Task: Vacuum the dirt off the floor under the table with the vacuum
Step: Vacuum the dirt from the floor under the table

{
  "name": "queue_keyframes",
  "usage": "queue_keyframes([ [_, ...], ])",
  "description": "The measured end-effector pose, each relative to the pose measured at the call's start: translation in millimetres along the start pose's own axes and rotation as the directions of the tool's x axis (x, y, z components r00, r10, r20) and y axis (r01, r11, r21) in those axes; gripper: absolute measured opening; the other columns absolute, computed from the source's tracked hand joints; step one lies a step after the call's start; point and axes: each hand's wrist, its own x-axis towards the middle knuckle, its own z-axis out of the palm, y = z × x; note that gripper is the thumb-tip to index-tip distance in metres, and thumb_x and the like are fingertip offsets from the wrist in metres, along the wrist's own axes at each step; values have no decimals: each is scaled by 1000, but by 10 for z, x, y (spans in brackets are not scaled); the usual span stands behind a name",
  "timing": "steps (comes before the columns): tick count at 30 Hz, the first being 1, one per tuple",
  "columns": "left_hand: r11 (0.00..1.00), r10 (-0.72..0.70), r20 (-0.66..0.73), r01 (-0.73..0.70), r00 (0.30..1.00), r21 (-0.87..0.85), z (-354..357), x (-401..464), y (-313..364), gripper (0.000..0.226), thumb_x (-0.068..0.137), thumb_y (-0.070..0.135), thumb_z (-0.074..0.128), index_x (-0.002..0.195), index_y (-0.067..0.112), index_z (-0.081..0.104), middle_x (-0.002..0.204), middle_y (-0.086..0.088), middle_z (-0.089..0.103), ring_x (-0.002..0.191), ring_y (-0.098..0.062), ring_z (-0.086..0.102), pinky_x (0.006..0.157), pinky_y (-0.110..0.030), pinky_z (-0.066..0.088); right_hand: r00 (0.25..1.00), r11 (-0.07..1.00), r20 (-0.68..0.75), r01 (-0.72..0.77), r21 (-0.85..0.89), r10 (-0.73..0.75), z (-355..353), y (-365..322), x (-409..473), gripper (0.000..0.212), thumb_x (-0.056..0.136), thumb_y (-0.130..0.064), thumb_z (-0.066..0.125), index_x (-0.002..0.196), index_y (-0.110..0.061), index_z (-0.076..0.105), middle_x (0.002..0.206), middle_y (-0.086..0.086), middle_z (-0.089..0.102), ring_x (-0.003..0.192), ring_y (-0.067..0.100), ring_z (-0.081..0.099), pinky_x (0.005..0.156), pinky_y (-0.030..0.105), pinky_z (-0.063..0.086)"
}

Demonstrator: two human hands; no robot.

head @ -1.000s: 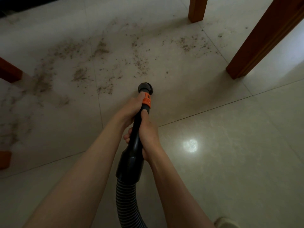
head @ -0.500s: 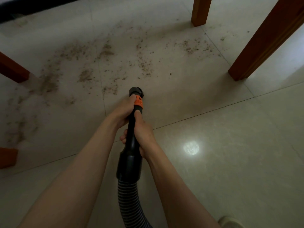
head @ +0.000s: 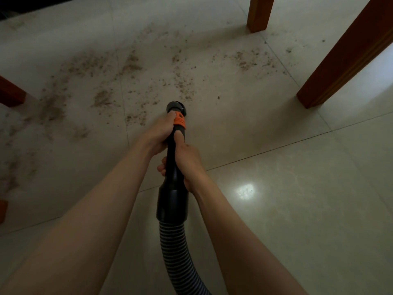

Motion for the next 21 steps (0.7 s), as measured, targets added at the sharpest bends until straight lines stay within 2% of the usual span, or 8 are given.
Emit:
queue_keyframes([
  [5, 998, -6, -22, 5, 1000, -60, -131, 171, -1, 37, 101, 33, 31, 83, 8, 51, 75, -7, 49, 62, -17, 47, 56, -28, 41, 1000, 999, 28, -9, -50, 11, 85, -56, 101, 42, 100, -41, 38, 85, -4, 52, 57, 11, 50, 34, 16, 53, 36, 18, 43],
  [9, 996, -53, -15, 51, 999, -72, -172, 273, -13, 43, 101, 41, 33, 108, 4, 52, 78, -9, 52, 64, -19, 51, 58, -31, 45, 1000, 997, 20, -15, -81, 17, 117, -68, 125, 43, 101, -41, 37, 98, 0, 51, 58, 11, 50, 35, 17, 54, 37, 18, 43],
  [13, 995, -50, -31, 47, 998, -86, -110, 315, 10, 42, 102, 38, 29, 80, 10, 50, 72, -6, 50, 60, -15, 49, 51, -26, 41, 999, 981, -18, -51, -190, 48, 131, -134, 109, 47, 101, -44, 34, 107, 0, 49, 59, 12, 52, 37, 19, 56, 39, 21, 47],
  [15, 994, -54, -34, 50, 998, -102, -100, 338, 6, 41, 102, 37, 29, 79, 10, 50, 72, -5, 50, 60, -14, 49, 50, -25, 40, 997, 974, -30, -71, -215, 66, 143, -156, 87, 48, 100, -47, 34, 110, -1, 47, 61, 13, 53, 41, 22, 57, 44, 25, 49],
  [18, 992, -58, -3, 57, 998, -110, -100, 369, -6, 39, 102, 39, 27, 107, 9, 52, 82, -4, 53, 70, -16, 52, 55, -27, 42, 998, 954, -21, -69, -293, 66, 76, -107, 4, 49, 99, -49, 37, 110, -3, 47, 67, 14, 57, 52, 24, 59, 52, 28, 52],
  [21, 996, -58, 58, 62, 997, -62, -43, 368, 6, 54, 101, 44, 24, 133, 5, 43, 115, -12, 54, 101, -26, 54, 74, -34, 43, 999, 922, -41, -49, -384, 36, -30, -57, -69, 52, 97, -51, 39, 106, -2, 50, 72, 14, 63, 57, 23, 62, 56, 25, 53],
])
